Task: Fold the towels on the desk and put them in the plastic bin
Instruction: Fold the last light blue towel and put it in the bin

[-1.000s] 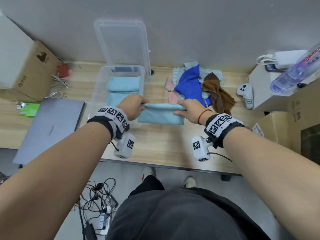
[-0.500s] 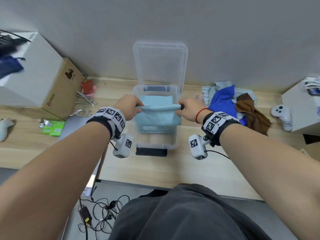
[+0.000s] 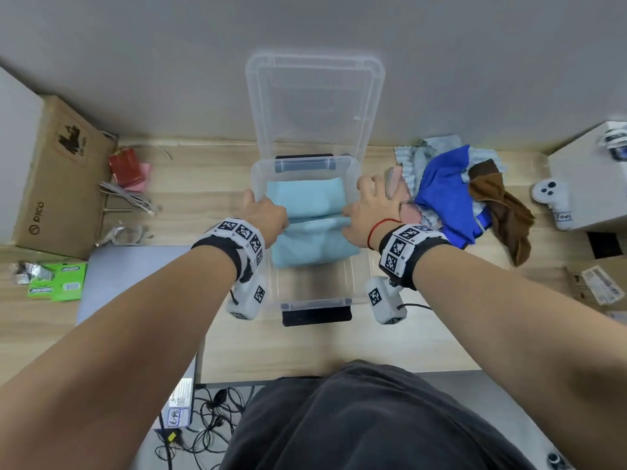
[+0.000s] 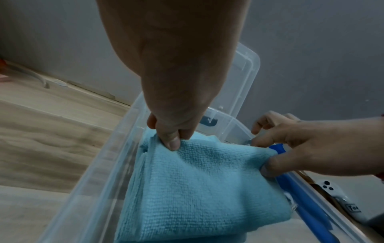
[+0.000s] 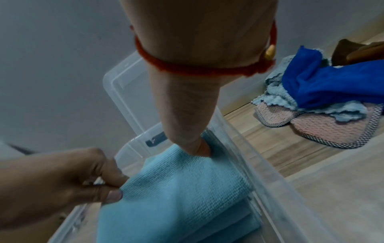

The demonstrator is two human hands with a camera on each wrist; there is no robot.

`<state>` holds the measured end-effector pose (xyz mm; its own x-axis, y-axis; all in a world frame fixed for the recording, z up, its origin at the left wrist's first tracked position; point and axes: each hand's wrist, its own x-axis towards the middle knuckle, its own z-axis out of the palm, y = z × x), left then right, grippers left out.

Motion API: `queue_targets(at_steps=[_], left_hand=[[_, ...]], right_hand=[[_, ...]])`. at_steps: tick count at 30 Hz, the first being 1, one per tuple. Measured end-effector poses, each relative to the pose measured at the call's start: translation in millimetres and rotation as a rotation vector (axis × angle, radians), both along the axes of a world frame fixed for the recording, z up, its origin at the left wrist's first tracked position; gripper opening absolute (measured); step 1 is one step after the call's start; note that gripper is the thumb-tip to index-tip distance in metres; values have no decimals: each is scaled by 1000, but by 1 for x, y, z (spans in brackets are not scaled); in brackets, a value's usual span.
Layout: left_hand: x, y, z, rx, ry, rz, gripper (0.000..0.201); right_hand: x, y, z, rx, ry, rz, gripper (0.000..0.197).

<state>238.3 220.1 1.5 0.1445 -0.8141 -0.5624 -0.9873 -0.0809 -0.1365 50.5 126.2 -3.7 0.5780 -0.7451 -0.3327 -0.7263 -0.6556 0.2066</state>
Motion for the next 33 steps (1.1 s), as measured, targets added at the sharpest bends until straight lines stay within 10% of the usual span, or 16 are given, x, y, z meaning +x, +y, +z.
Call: queue_targets(at_steps=[14, 21, 26, 33], left_hand=[[12, -4, -38, -146, 34, 77, 27], [9, -12, -24, -260, 149, -16, 41], [-1, -13, -24, -125, 254, -31, 44], [1, -2, -39, 25, 83, -90, 40]], right_hand=[[6, 0, -20, -135, 58, 83, 29], [25, 1, -25, 74, -267, 307, 30], [28, 10, -32, 348, -73, 362, 35], [14, -1, -28, 146, 168, 432, 24]])
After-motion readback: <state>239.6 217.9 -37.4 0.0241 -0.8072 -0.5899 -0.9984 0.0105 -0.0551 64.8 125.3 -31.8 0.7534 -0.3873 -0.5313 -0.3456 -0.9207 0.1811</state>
